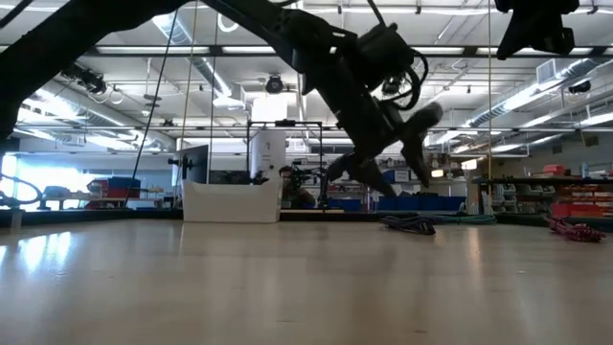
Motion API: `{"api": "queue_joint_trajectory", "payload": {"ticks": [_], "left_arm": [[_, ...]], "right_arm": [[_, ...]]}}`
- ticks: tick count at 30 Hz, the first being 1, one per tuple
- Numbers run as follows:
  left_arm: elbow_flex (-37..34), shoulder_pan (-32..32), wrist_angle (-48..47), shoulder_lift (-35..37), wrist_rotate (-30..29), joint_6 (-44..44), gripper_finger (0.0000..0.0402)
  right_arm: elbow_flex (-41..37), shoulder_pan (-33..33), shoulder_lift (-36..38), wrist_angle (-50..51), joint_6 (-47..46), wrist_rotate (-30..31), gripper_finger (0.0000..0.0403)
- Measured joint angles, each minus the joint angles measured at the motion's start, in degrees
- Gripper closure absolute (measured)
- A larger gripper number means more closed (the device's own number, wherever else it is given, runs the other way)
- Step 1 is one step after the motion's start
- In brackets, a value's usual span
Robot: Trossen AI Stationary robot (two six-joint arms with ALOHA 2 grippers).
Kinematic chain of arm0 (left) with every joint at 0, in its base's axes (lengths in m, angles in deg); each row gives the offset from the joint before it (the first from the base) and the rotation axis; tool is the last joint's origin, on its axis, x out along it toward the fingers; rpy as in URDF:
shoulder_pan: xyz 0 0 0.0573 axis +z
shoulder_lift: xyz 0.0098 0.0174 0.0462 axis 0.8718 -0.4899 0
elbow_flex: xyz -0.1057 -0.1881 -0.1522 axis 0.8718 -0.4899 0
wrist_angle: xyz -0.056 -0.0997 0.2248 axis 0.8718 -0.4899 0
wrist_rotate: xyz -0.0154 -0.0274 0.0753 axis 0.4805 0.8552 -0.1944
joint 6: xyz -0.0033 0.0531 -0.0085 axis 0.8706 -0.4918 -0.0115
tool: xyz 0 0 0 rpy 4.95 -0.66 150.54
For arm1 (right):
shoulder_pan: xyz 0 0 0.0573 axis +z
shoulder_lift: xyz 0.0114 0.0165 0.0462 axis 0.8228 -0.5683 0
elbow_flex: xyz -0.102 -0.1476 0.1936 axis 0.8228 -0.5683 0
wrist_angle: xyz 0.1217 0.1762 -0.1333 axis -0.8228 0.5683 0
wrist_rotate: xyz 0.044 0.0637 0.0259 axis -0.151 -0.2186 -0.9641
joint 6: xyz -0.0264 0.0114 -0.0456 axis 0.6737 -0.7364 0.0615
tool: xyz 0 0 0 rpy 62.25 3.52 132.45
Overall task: Pick and place USB-C Cables
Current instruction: Put the top violet charger cable into the white bin
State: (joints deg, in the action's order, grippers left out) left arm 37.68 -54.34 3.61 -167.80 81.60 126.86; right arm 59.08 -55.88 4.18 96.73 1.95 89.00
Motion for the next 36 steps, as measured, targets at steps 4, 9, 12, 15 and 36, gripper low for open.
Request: {"api": "queue_joint_trajectory", "payload": {"ticks": [4,9,12,15,36], "left_arm": [[0.3,-0.1,-3.7,-1.3,-8.4,0.0,0.0141],[0.2,0.0,-1.3,-4.2,-7.6,-0.1,0.0164],[0.3,0.0,-0.2,-5.8,-7.7,0.1,0.0184],[0.4,0.2,-0.6,-6.0,-7.2,-0.6,0.0211],[0.1,-0.5,-29.7,17.2,1.0,-46.8,0.0374]], "right_arm": [[0.0,0.0,0.0,-0.1,0.0,0.0,0.0393],[0.0,0.0,0.0,-0.8,0.0,0.0,0.0393],[0.0,0.0,0.0,-1.0,-0.1,0.0,0.0393],[0.0,0.0,0.0,-1.3,-0.1,0.0,0.0393],[0.0,0.0,0.0,-2.5,9.0,-2.5,0.0393]]}}
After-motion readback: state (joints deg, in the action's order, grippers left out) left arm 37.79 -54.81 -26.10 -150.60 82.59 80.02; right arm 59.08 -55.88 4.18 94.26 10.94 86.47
